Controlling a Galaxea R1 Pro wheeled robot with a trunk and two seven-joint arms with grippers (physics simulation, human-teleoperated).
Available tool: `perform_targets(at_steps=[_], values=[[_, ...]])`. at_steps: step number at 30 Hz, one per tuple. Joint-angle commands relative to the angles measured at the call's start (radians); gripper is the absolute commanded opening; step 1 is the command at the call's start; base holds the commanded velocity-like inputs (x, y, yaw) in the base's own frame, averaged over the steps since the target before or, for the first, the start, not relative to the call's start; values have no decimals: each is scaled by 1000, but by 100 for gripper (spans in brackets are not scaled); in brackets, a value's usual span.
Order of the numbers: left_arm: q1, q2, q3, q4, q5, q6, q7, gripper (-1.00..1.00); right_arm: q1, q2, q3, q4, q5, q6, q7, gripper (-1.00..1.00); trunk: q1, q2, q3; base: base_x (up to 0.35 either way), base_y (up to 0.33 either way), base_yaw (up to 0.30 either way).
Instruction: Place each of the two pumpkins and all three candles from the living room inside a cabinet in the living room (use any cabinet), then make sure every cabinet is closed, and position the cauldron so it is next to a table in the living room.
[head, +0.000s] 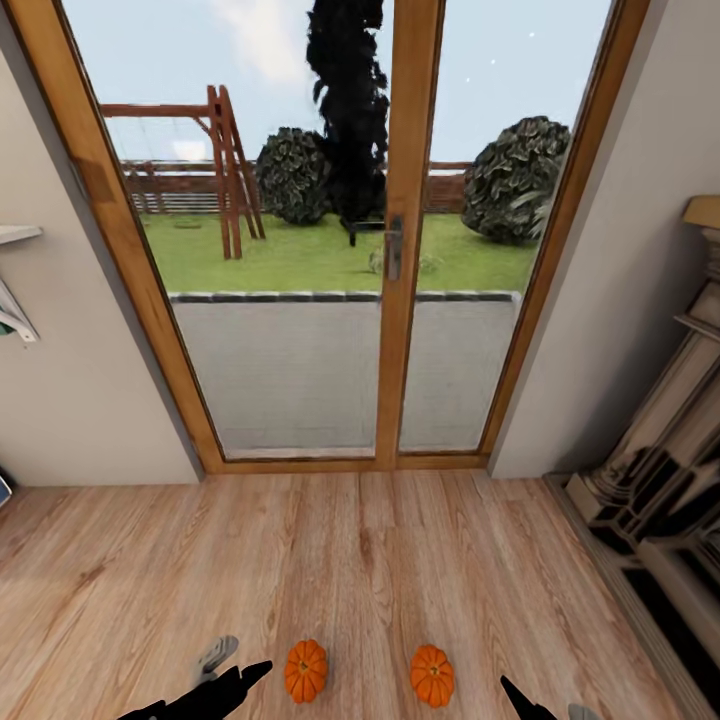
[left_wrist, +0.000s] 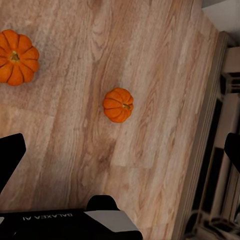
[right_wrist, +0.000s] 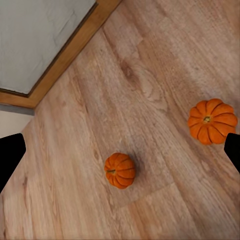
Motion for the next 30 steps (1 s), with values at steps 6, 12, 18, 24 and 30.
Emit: perform_targets(at_steps=[6, 12, 18, 24, 30], values=[[0, -1, 4, 0, 3, 10, -3, 100, -1, 1, 1, 2, -7, -15, 5, 100, 23, -43, -20, 0, 0, 0], [0, -1, 4, 0, 3, 10, -4, 100, -1, 1, 1, 3, -7, -22, 5, 100, 46, -85, -39, 0, 0, 0], [0, -1, 4, 0, 3, 10, -4, 100, -1, 1, 2, 3, -7, -23, 5, 100, 69, -127, -58, 0, 0, 0], [0, -2, 4, 1, 3, 10, -4, 100, -1, 1, 3, 3, -7, -23, 5, 100, 92, -169, -76, 0, 0, 0], [0, -3, 4, 1, 3, 10, -4, 100, -1, 1, 3, 3, -7, -23, 5, 100, 115, -211, -95, 0, 0, 0]])
